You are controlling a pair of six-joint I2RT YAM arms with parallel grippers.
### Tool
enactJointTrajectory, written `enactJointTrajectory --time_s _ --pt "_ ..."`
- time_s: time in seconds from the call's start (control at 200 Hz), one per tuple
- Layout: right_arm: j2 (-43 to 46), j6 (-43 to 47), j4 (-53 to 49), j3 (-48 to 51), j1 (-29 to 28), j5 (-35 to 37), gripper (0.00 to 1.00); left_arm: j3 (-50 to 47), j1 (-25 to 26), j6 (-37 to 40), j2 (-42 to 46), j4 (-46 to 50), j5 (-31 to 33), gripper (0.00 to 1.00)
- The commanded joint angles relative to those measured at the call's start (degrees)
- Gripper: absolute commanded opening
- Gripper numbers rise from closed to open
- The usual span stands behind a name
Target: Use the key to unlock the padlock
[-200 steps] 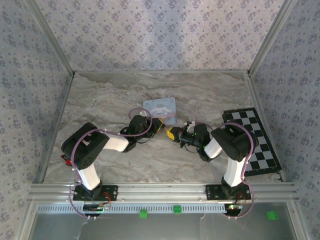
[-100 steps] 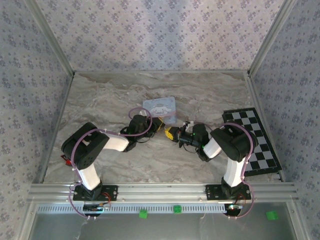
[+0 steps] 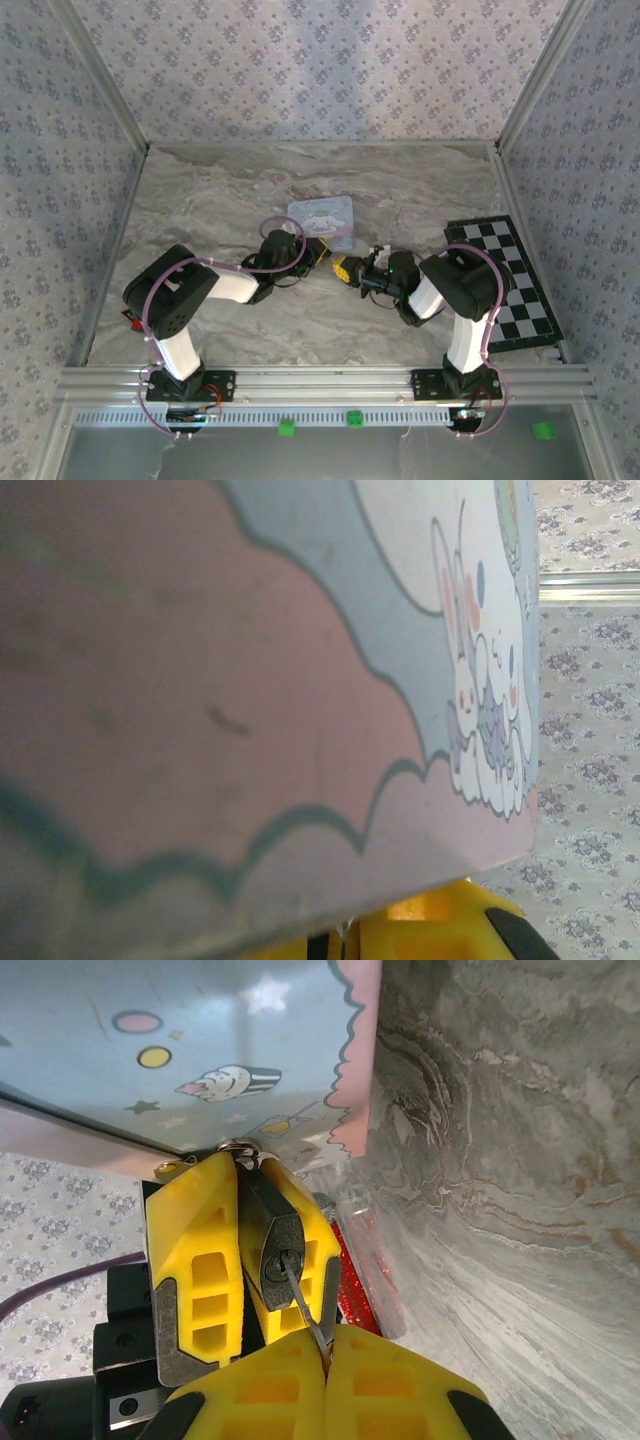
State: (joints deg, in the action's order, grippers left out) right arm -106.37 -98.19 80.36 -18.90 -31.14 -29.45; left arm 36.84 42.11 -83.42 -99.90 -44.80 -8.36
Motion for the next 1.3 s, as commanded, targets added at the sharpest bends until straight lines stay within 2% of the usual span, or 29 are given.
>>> enactJointTrajectory --time_s 0.0,0.5,0.755,1.299 --pt "-1.6 -0.6 -0.7 -0.7 1.5 3.9 0.00 2.2 3.4 0.4 3.5 -4.7 -10.8 0.00" --pt "-1.5 -2.4 -0.7 -5.6 -0.4 0.9 0.00 4.5 5.0 1.0 2.7 -6.9 -11.9 0.00" --pt "-1.5 -1.3 -0.8 -3.2 1.2 2.0 0.00 3.7 5.1 2.4 4.4 -3.2 -10.2 0.00" --pt "-1.0 0.4 -0.8 -1.6 2.0 3.0 0.00 3.1 4.8 1.5 3.9 -4.7 -9.7 0.00"
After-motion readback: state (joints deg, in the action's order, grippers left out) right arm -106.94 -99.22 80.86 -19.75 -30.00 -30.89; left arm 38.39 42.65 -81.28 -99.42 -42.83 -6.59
